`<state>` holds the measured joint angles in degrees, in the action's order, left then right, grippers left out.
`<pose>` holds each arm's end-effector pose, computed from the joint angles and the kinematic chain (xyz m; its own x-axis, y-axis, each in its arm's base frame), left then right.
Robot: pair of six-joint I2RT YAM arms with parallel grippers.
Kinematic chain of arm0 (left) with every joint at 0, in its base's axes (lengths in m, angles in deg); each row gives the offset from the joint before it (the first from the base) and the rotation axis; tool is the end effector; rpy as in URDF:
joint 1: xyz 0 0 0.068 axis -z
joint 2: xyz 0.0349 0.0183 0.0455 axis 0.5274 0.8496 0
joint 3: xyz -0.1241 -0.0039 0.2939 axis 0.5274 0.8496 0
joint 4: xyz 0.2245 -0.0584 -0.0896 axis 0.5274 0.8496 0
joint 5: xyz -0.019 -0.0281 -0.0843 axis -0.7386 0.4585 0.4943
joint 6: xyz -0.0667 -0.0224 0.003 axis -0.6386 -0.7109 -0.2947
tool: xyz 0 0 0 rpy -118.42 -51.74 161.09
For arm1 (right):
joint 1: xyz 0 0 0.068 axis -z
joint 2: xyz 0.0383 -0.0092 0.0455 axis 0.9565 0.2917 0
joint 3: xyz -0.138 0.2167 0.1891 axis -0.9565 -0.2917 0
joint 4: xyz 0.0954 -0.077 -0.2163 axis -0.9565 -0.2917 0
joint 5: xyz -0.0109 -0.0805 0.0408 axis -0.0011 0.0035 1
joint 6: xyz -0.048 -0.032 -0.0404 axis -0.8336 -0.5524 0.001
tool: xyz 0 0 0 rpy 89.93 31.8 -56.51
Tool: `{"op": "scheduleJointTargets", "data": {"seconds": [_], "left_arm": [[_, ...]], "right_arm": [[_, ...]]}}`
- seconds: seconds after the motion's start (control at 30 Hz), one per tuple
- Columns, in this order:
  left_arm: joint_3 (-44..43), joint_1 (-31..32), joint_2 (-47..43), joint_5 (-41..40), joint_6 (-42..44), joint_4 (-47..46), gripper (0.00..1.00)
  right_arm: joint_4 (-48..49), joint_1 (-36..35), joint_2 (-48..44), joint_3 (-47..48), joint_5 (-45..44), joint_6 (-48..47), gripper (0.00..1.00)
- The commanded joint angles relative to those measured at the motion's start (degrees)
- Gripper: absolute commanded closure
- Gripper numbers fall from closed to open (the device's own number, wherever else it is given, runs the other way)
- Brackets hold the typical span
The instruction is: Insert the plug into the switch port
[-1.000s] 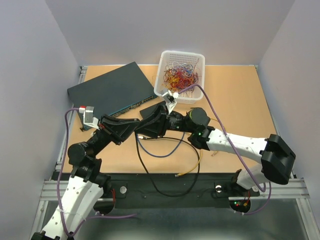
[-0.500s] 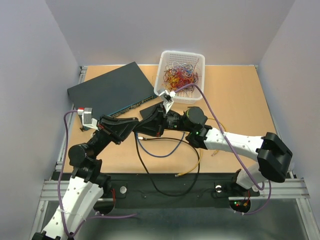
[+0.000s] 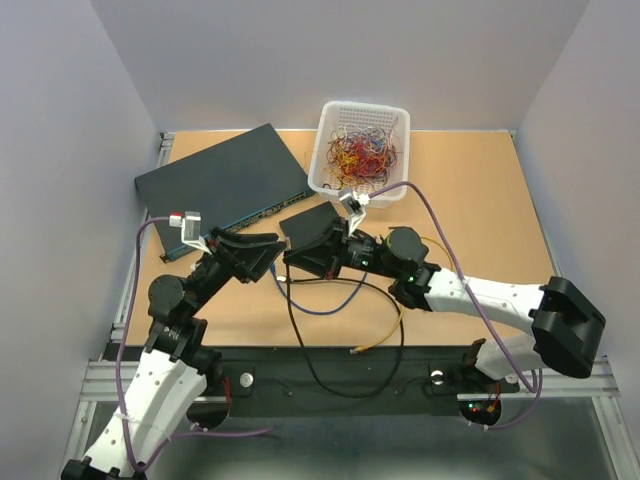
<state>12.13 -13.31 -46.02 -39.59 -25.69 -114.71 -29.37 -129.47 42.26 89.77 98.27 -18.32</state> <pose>0.0653 -0.0527 0.3522 -0.2347 -0.6147 -0.7530 0.7998 0.3181 -0.5090 0.1522 0.2732 0.3885 -0.4896 0.3102 -0.8149 -0.8628 -0.0370 0.5042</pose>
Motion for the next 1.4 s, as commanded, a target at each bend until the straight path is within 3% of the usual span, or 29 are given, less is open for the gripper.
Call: {"op": "scheduleJointTargets", "data": {"seconds": [0.0, 0.23, 0.47, 0.83, 1.1, 1.37], "left_arm": [[-2.1, -0.2, 1.4, -5.5, 4.1, 5.3, 0.34], [-1.2, -0.2, 4.4, -21.2, 4.5, 8.5, 0.36], [-5.1, -0.2, 20.2, -25.8, 11.9, 7.4, 0.40], [-14.6, -0.1, 46.1, -32.3, 23.2, -1.4, 0.43], [-24.4, -1.1, 64.5, -25.1, 27.6, -7.1, 0.45], [-31.0, -2.2, 76.5, -19.2, 27.6, -7.6, 0.49]], "right_arm": [[-1.2, 1.0, -6.8, -3.5, -4.5, -2.9, 1.00], [-37.0, 1.1, -10.2, 0.0, -20.2, -12.1, 1.00], [-56.0, 1.1, -1.8, 5.9, -33.4, -12.1, 1.00], [-61.5, 5.3, 21.1, 17.9, -28.2, -16.1, 1.00], [-66.3, 5.8, 33.4, 30.4, -26.9, -19.3, 1.00], [-69.3, 7.5, 35.5, 31.1, -28.7, -20.3, 0.99]]}}
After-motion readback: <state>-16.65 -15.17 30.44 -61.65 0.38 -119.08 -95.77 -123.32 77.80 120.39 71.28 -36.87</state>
